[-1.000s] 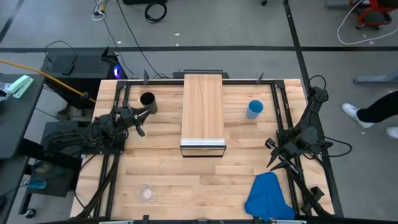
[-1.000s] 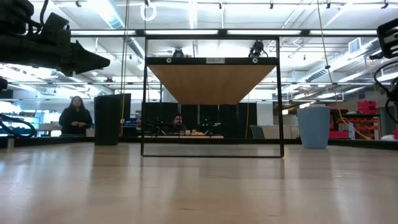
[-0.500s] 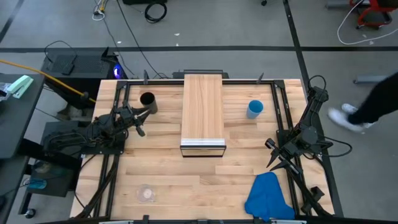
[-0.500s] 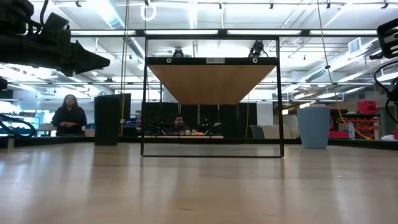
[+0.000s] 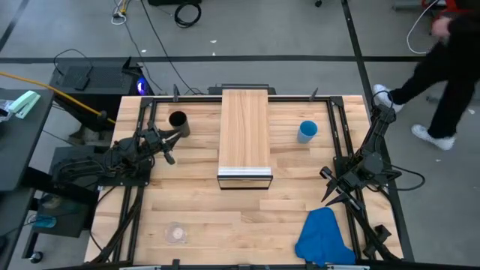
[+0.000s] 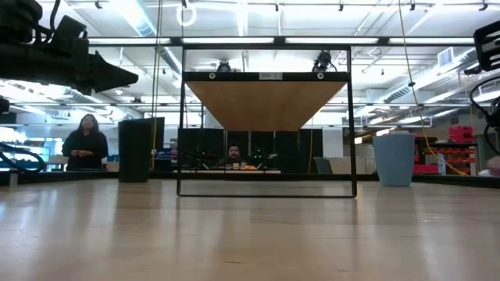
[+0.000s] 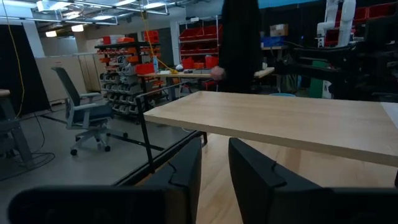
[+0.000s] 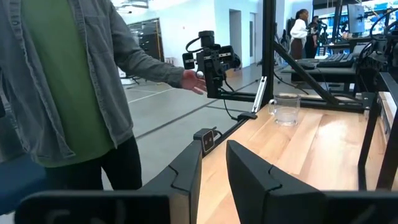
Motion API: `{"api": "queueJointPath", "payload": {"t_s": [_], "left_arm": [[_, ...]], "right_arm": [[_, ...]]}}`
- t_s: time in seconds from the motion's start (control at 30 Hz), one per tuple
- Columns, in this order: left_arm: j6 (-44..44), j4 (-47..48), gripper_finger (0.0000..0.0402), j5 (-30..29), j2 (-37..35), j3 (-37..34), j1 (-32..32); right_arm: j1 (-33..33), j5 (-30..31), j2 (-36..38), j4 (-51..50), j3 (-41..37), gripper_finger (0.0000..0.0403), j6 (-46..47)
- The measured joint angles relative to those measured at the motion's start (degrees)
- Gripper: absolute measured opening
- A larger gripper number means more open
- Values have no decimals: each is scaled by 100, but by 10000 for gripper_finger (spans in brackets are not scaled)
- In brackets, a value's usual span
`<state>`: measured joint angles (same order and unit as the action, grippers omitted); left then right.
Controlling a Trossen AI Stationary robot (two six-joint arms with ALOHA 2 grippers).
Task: Stack small to large cups/mugs on shelf
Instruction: Move the transparent mug to the middle left of the table
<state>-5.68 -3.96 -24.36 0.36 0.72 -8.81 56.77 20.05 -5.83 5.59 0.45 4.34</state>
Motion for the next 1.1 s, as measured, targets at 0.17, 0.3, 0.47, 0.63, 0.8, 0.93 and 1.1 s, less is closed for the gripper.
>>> {"api": "queueJointPath", "payload": {"t_s": [0.17,0.3,0.47,0.63,0.8,0.93,1.1], "left_arm": [[-399,-82,93,-2,0,-12,-1],[27,-209,94,24,0,-12,0],[2721,-744,94,55,0,-12,-3],[4230,-1364,88,15,-1,-12,-1],[4383,-1878,85,-219,-2,-10,-1],[4254,-2015,90,-259,-2,-10,1],[4289,-2017,93,-301,-2,-9,-1]], "right_arm": [[0,0,0,2,0,82,0],[0,0,-1,4,0,82,44],[-1,0,-2,11,0,82,57],[-1,0,0,11,0,82,37],[-1,0,-1,11,0,82,9],[0,0,-2,9,0,82,2],[-2,0,0,9,0,82,0]]}}
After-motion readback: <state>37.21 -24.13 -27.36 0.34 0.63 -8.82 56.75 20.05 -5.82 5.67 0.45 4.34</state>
